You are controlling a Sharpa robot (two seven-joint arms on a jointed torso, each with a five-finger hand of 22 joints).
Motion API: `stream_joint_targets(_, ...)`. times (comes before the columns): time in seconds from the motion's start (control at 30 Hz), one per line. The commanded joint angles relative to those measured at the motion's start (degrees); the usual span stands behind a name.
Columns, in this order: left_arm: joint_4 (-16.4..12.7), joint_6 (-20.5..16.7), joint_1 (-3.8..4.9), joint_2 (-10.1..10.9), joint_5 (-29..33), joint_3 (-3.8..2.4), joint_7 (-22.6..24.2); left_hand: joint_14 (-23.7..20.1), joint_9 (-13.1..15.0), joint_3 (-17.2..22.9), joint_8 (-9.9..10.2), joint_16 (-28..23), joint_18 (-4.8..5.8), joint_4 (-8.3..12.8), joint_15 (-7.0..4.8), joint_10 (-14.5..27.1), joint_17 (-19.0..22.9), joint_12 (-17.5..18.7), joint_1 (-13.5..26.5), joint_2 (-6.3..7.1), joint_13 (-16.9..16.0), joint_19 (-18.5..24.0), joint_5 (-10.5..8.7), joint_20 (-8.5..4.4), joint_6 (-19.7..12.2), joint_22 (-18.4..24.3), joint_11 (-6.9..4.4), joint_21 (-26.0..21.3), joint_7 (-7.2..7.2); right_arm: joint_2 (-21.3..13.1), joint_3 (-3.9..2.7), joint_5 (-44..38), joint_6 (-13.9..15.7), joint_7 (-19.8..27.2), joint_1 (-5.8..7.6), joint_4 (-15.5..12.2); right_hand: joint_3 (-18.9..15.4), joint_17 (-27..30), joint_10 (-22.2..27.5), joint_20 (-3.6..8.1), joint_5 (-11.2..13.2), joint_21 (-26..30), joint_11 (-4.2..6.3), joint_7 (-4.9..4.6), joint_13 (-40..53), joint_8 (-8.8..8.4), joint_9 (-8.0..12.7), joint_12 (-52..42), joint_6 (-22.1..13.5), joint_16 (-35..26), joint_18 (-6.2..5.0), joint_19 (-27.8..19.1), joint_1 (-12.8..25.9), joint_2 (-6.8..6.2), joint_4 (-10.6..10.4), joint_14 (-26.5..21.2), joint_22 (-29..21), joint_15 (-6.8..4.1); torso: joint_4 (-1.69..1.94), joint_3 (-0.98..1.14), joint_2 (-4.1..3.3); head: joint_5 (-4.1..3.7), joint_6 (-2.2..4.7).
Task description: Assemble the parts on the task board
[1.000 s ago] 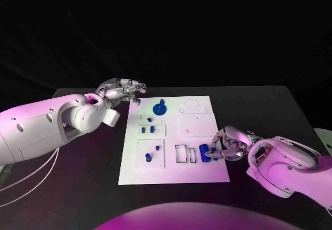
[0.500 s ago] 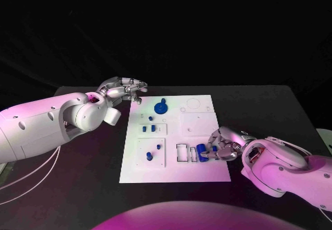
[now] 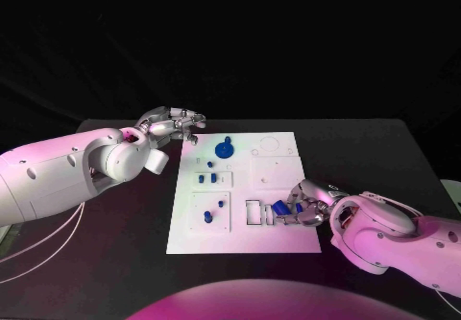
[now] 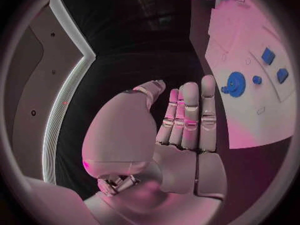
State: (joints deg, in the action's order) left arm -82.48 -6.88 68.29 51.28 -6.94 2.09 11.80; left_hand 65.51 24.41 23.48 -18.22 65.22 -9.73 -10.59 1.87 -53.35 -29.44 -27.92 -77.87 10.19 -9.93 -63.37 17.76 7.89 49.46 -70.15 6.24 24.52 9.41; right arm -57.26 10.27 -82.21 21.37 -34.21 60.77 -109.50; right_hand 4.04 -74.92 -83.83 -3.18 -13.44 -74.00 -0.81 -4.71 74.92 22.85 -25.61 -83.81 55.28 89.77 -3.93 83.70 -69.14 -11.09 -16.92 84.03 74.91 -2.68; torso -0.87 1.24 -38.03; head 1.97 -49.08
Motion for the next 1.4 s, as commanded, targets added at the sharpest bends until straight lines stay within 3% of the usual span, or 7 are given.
stream_joint_targets(0.03, -0.18, 1.21, 0.02, -0.05, 0.04, -0.04, -0.06, -0.21, 0.06, -0.36, -0.22, -0.06, -0.53, -0.15, 0.16, 0.52, 0.08, -0.26, 0.18, -0.26, -0.09, -0.22, 0.16, 0.05, -0.42, 0.06, -0.01, -0.23, 0.01, 0.42, 0.13, -0.93, -2.18, -1.61, -0.43, 0.17, -0.34, -15.08, -0.82, 0.06, 0.05, -0.12, 0.36, 0.03, 7.01, 0.25, 0.01, 0.25, 0.58, 0.23, 0.64, 1.18, 0.42, 0.27, 0.09, 5.97, 9.42, -0.45, 0.00, 0.02, 0.00, -0.01, 0.05)
stream_joint_targets(0.37, -0.20, 1.34, 0.02, -0.05, 0.02, -0.04, -0.32, -0.23, 0.06, -0.38, -0.24, -0.05, -0.53, -0.16, 0.16, 0.57, 0.09, -0.26, 0.18, -0.26, -0.09, -0.22, 0.16, 0.05, -0.45, 0.06, 0.00, -0.26, 0.01, 0.66, 0.13, -0.15, -0.66, -1.88, -0.61, 0.28, 1.57, -15.08, -1.13, 0.51, -4.14, -0.31, 0.83, 0.51, 7.45, 0.41, -0.94, 0.06, 1.28, 0.23, 0.70, 1.28, -1.63, 1.35, 0.17, 5.97, 9.65, -0.91, -0.01, 0.02, 0.00, -0.03, 0.26)
stream_joint_targets(0.67, -0.14, 1.36, 0.02, -0.11, 0.00, -0.03, -0.40, -0.23, 0.06, -0.38, -0.24, -0.05, -0.53, -0.16, 0.16, 0.57, 0.09, -0.26, 0.18, -0.26, -0.09, -0.22, 0.16, 0.05, -0.45, 0.06, 0.00, -0.26, 0.01, -0.19, 0.09, 4.60, 3.60, -0.54, -0.53, -0.96, 5.45, -15.08, -1.94, 1.14, -7.59, -0.60, 1.71, 1.50, 8.54, 0.69, -1.82, -0.69, 3.15, 0.23, 0.76, 1.45, -4.15, 2.25, 0.28, 5.97, 9.92, -1.63, -0.04, 0.01, 0.04, -0.17, 0.29)
stream_joint_targets(0.77, -0.07, 1.45, 0.02, -0.17, -0.03, -0.03, -0.50, -0.23, 0.06, -0.38, -0.24, -0.05, -0.53, -0.16, 0.16, 0.57, 0.09, -0.26, 0.18, -0.26, -0.09, -0.22, 0.16, 0.05, -0.45, 0.06, 0.00, -0.26, 0.01, -0.60, -0.01, 7.92, 4.69, 0.61, 0.25, -1.95, 6.29, -15.08, -2.09, 1.26, -8.37, -0.76, 1.84, 1.61, 8.74, 0.67, -1.98, -0.82, 3.40, 0.23, 0.80, 1.52, -4.27, 2.30, 0.26, 5.97, 10.01, -1.75, -0.08, -0.02, 0.08, -0.15, 0.46)
stream_joint_targets(1.07, 0.03, 1.67, 0.02, -0.41, -0.09, -0.03, -0.66, -0.28, 0.08, -0.41, -0.31, -0.04, -0.53, -0.16, 0.18, 0.72, 0.09, -0.26, 0.16, -0.25, -0.08, -0.21, 0.18, 0.07, -0.53, 0.08, 0.02, -0.32, 0.02, -0.24, -0.09, 11.26, 3.94, 1.52, 2.86, -2.81, 7.63, -15.08, -2.14, 1.44, -9.96, -0.73, 2.00, 1.79, 8.80, 0.66, -2.29, -0.81, 3.78, 0.23, 0.80, 1.54, -3.84, 2.17, 0.26, 5.97, 10.06, -1.91, 0.05, -0.04, -0.02, -0.40, 0.58)
stream_joint_targets(1.4, 0.01, 1.78, 0.02, -0.56, -0.11, -0.03, -0.68, -0.31, 0.09, -0.43, -0.35, -0.03, -0.53, -0.17, 0.20, 0.89, 0.09, -0.21, 0.15, -0.24, -0.05, -0.21, 0.18, 0.08, -0.58, 0.09, 0.06, -0.36, 0.03, 1.82, -0.11, 13.39, 1.60, 1.93, 3.41, -2.79, 8.46, -15.08, -2.26, 1.54, -10.14, -0.85, 2.05, 1.82, 8.95, 0.60, -2.60, -0.87, 4.05, 0.23, 0.84, 1.60, -2.66, 1.66, 0.18, 5.97, 10.15, -1.98, 0.03, 0.01, -0.02, -0.33, 0.51)
